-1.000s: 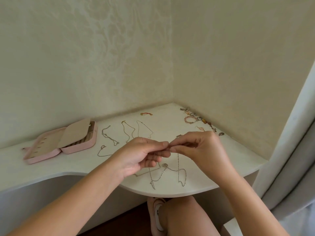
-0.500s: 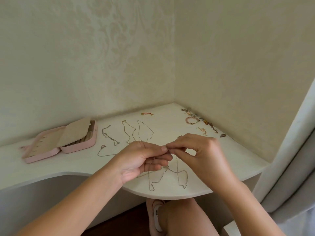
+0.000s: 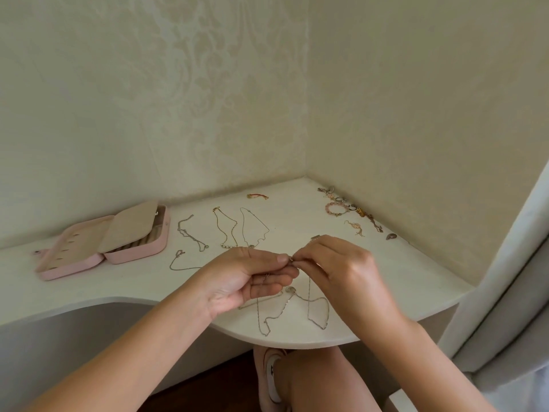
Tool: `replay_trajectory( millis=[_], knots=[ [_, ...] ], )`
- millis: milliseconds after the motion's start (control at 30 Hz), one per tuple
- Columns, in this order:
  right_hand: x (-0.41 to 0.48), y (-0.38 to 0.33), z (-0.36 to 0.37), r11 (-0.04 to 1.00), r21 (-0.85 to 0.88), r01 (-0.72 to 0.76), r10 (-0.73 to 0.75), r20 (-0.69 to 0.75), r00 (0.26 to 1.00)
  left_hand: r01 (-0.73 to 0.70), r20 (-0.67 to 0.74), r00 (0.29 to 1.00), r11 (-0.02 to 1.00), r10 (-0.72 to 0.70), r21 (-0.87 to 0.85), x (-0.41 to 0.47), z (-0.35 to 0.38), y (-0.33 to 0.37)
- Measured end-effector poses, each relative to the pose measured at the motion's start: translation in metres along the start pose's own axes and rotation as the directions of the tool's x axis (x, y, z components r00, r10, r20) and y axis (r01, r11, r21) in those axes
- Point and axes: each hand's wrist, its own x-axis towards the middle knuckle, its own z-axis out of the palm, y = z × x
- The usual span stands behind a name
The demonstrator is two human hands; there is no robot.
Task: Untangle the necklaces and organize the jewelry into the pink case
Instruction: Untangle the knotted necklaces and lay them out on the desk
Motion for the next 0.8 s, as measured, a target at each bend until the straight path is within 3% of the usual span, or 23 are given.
replay_trajectory(
  millis=[133, 367, 600, 800],
  knots=[
    [0.000, 0.003, 0.000, 0.999, -0.017, 0.050, -0.048, 0.067, 0.997, -0.096, -0.043, 0.994, 0.989, 0.101, 0.111, 0.000, 0.000, -0.003],
    [-0.005, 0.000, -0.005, 0.907, 0.268, -0.324, 0.315, 0.079, 0.946, -0.213, -0.057, 0.972, 0.954, 0.229, 0.211, -0.004, 0.006, -0.004],
    [-0.008, -0.003, -0.012, 0.937, 0.273, -0.218, 0.238, -0.043, 0.970, -0.288, -0.043, 0.951, 0.929, 0.306, 0.232, -0.013, 0.013, -0.002],
    [-0.011, -0.007, -0.008, 0.973, 0.156, -0.168, 0.190, -0.135, 0.972, -0.352, -0.118, 0.919, 0.918, 0.376, 0.183, -0.015, 0.021, -0.009]
  ],
)
